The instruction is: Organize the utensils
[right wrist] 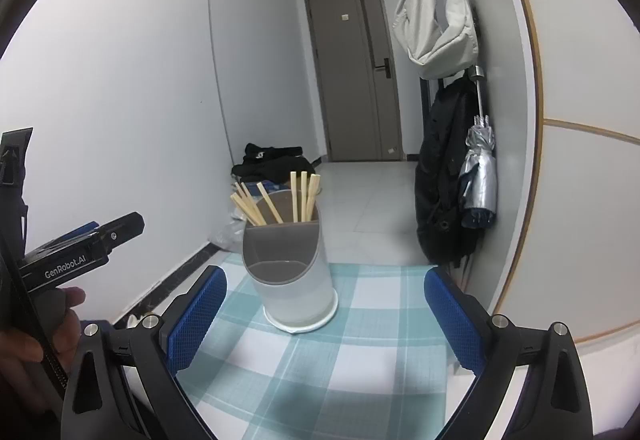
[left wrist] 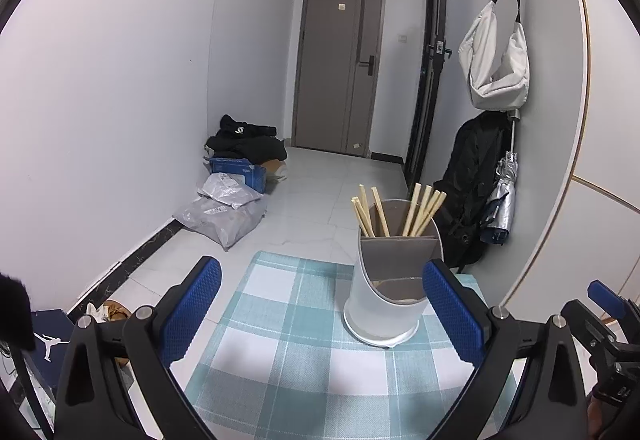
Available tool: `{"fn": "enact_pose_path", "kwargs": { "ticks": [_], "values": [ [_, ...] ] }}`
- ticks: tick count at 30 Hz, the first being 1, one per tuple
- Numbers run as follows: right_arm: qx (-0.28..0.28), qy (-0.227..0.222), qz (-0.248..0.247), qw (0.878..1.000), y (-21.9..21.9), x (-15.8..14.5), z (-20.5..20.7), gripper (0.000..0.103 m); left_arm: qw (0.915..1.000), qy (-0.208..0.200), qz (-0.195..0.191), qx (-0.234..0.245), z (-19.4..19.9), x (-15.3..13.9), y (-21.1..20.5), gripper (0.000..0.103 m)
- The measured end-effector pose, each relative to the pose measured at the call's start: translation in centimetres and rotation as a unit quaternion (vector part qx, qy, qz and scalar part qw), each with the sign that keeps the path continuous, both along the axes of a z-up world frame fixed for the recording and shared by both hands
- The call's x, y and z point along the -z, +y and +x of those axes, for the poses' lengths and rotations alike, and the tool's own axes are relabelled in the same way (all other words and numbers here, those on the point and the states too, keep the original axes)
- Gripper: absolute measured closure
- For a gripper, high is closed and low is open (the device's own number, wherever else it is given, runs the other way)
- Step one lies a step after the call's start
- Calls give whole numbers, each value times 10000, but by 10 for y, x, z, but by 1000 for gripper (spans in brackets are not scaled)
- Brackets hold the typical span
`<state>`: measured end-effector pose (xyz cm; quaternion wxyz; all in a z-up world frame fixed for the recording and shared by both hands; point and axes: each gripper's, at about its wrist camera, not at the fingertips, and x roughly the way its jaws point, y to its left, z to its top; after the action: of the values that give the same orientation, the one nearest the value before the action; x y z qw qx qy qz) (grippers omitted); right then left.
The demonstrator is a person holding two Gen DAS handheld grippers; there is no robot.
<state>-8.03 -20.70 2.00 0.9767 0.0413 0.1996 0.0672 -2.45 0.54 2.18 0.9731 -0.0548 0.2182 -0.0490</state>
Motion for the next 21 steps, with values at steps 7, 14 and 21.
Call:
{"fn": "enact_pose_path", "kwargs": {
  "ticks": [7,14,21],
  "values": [
    [18,-28,-67,10000,0,-1,-2,3,10000,-3,2,15,-2,-2,1,4],
    [53,-29,-72,10000,1,-2,-3,3,10000,0,-11,67,-3,-2,1,4],
    [33,-26,-127,9999,2,-1,-3,3,10000,0,6,-16,-3,-3,2,4]
  ]
}}
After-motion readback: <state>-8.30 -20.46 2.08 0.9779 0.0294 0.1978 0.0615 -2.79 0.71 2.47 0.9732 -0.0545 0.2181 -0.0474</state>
